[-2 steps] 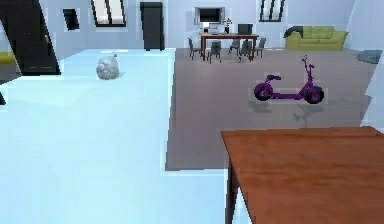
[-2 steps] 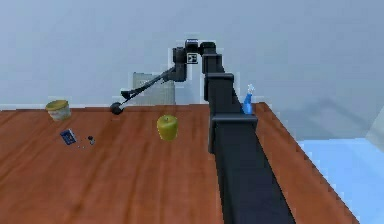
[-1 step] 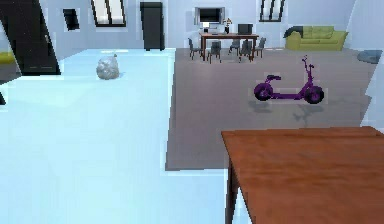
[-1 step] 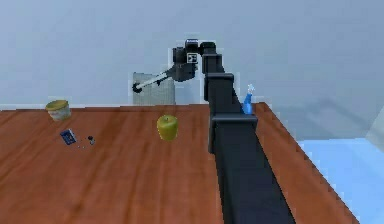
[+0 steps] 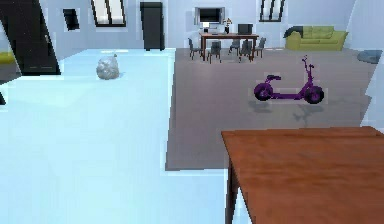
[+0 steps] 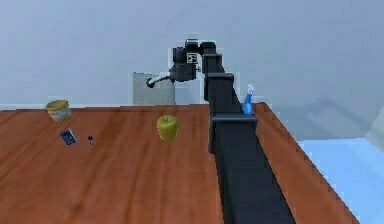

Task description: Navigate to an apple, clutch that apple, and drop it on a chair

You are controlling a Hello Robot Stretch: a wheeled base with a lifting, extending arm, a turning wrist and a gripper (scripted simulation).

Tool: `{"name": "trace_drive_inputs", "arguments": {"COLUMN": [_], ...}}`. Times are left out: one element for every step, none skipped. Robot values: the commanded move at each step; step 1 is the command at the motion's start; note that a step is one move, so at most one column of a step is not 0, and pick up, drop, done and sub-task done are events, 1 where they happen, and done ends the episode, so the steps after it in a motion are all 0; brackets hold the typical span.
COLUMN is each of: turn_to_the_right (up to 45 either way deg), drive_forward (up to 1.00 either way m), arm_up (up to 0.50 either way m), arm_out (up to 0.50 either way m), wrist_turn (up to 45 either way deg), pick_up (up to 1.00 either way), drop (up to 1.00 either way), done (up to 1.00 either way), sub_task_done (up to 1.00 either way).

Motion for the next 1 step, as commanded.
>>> {"name": "trace_drive_inputs", "arguments": {"turn_to_the_right": [0.0], "drive_forward": [0.00], "arm_up": [-0.24], "arm_out": [0.00], "wrist_turn": [0.0], "pick_up": [0.00], "drop": [0.00], "done": [0.00], "sub_task_done": [0.00]}}
